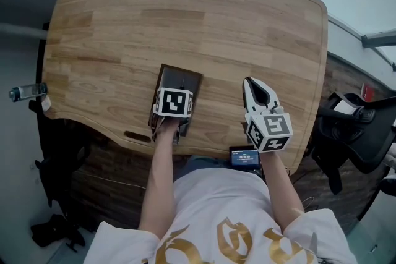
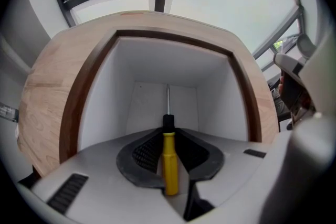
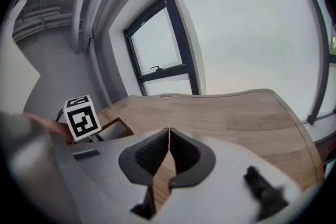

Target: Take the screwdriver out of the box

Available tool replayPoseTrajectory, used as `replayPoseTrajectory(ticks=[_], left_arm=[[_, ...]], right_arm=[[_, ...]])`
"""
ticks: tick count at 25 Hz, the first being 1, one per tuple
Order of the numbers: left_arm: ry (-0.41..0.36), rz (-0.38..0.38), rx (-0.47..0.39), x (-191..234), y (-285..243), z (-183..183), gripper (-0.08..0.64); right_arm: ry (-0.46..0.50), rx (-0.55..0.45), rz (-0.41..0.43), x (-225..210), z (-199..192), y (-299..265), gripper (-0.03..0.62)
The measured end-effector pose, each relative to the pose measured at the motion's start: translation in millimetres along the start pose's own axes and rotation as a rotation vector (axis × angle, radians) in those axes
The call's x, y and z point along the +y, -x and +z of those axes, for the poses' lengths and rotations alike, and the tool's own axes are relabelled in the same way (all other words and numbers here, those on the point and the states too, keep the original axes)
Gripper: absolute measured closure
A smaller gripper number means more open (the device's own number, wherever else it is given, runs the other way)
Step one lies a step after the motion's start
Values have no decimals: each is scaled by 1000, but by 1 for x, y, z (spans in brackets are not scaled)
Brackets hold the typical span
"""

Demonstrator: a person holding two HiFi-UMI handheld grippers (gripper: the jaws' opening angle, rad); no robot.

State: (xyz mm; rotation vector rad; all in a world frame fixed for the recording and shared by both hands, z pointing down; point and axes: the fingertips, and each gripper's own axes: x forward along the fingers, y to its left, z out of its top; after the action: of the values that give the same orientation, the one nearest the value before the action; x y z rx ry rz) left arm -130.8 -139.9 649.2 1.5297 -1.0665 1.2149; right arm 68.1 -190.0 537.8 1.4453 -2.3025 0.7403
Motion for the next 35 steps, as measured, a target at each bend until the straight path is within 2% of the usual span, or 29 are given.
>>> replayPoseTrajectory(ticks=[17, 22, 29, 35], left_arm=[[-46, -8, -53, -3, 11, 7, 480], [-61, -50, -81, -13, 16, 8, 480], [-81, -69, -114, -17, 25, 7, 480], [-80, -100, -175, -23, 35, 9, 480]], right_arm=[[-1, -36, -31, -4, 9, 14, 560], [-4, -46, -41, -3, 9, 23, 559], [-11, -65, -57, 0, 9, 35, 559], [-7, -74, -68, 3, 8, 46, 560]])
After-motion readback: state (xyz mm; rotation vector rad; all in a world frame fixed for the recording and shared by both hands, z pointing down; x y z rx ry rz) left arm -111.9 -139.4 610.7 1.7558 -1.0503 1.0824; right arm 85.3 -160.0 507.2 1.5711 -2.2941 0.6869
